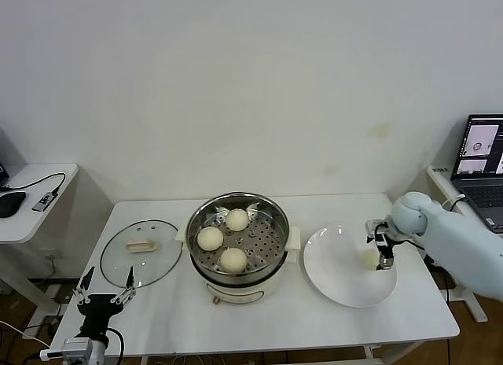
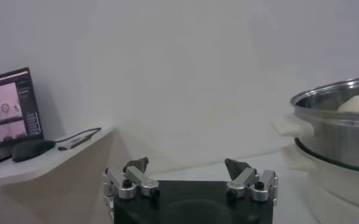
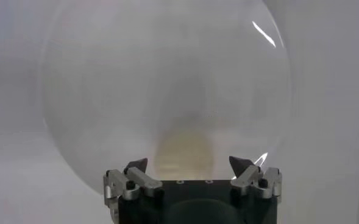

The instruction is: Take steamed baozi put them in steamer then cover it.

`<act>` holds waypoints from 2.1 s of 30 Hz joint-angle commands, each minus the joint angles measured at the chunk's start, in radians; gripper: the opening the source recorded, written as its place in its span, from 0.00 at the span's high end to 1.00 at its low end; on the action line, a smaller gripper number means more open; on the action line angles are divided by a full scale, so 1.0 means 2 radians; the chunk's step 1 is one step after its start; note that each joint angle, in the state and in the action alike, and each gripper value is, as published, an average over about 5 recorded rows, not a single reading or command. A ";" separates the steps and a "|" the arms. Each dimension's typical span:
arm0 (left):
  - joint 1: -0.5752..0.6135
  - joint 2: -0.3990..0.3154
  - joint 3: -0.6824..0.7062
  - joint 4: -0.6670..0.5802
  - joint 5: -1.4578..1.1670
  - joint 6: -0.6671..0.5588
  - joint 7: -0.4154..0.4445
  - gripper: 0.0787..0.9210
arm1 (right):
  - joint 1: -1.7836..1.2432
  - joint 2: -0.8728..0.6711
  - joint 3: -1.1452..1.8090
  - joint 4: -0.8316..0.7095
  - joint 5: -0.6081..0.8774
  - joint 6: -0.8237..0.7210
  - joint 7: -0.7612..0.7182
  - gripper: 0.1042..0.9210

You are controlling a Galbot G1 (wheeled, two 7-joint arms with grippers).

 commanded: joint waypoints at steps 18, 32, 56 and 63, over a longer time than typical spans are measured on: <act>-0.001 -0.001 0.002 0.001 -0.001 0.000 0.000 0.12 | -0.009 0.010 0.013 -0.012 -0.019 -0.001 -0.010 0.39; -0.001 0.001 0.002 -0.007 -0.002 0.002 0.000 0.12 | 0.132 -0.051 -0.084 0.074 0.089 -0.033 -0.028 0.47; -0.021 0.012 0.020 -0.016 -0.006 0.014 0.003 0.12 | 0.450 0.118 -0.331 0.208 0.494 -0.218 0.112 0.47; -0.020 0.007 0.017 -0.017 -0.007 0.012 0.002 0.12 | 0.408 0.164 -0.332 0.191 0.519 -0.246 0.143 0.46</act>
